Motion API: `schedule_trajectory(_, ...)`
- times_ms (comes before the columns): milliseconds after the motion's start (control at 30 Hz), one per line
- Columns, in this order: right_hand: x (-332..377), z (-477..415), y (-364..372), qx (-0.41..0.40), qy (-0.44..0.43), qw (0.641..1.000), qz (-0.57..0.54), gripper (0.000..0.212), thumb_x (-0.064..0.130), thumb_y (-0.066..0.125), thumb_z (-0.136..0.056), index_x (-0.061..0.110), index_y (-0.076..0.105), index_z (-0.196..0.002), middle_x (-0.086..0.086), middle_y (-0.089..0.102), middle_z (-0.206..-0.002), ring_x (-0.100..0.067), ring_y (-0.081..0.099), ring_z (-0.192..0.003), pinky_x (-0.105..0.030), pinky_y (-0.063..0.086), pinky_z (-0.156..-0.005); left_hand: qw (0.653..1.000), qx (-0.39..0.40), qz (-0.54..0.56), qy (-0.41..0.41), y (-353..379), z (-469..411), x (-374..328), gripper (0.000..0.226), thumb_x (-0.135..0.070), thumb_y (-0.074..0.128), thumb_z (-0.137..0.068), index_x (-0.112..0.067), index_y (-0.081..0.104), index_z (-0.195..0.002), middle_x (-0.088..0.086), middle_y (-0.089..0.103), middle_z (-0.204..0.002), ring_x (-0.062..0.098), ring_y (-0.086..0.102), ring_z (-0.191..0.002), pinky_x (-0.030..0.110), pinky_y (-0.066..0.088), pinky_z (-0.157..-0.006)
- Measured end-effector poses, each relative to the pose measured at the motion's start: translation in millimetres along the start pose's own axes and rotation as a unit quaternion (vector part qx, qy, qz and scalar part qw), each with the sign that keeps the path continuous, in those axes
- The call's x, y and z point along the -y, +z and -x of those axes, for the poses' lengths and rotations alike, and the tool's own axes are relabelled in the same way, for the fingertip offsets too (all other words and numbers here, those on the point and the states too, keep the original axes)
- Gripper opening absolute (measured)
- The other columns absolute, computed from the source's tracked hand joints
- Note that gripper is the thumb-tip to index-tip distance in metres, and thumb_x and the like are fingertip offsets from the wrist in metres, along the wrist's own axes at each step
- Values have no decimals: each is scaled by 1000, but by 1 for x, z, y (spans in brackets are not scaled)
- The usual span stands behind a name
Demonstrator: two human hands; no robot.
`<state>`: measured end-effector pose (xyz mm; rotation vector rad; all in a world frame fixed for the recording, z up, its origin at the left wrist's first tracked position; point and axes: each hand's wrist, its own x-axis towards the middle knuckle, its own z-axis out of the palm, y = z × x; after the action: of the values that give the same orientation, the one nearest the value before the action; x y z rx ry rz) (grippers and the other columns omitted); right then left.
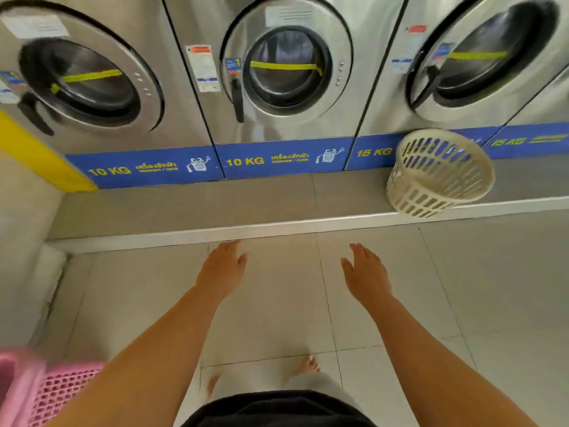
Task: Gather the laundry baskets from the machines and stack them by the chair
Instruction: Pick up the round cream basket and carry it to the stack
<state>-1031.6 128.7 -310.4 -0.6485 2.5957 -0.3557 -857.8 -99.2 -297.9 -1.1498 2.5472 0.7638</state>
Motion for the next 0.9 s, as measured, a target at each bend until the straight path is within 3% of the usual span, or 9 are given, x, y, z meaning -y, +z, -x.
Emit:
schedule_trajectory(367,-141,-51,-58,-50,128,987,-81,49,35,39,-101,16,34,-146,-5,38,-152,-26,34,-140,-44,33,-114,994,61,-31,82,53,-102,-178,51,-36,40,-99,-17,37,-146,11,40,-148,29,41,-134,41,36,-108)
schedule_trajectory(900,-279,-255,-172,-90,240,957,-135,47,31,40,-100,15,35,-144,-3,40,-151,-25,32,-140,-42,32,-112,982,121,-30,146,78,-314,-434,51,-33,40,-100,-14,34,-146,12,39,-149,28,38,-136,40,34,-108)
